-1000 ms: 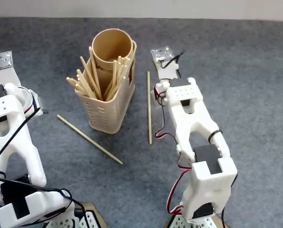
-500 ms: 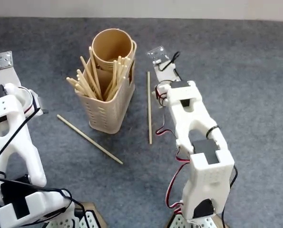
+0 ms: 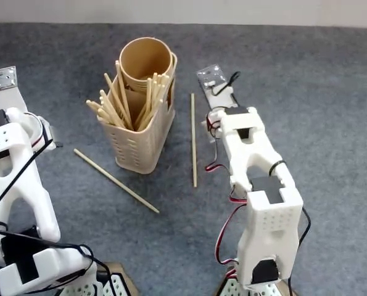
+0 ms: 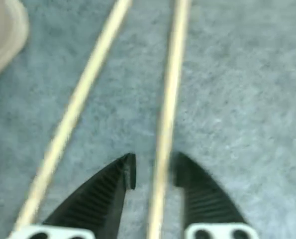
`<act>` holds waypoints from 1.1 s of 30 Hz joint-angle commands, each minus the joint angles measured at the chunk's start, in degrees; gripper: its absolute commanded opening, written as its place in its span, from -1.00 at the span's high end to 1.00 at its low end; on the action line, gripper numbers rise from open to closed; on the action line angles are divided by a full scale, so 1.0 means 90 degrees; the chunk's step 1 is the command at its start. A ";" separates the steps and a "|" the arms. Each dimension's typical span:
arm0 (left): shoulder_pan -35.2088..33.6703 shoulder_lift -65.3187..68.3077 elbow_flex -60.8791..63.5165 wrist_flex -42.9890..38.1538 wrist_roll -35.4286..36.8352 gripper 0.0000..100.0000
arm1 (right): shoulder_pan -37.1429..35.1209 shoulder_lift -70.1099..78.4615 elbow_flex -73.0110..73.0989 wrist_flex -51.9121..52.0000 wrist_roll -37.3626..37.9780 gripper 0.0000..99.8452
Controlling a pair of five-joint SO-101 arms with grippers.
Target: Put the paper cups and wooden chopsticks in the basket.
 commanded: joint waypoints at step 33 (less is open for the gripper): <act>0.0083 -0.0063 -0.0024 -0.0059 -0.0049 0.49 | -0.3170 -0.7302 0.4068 -0.4840 -0.2022 0.99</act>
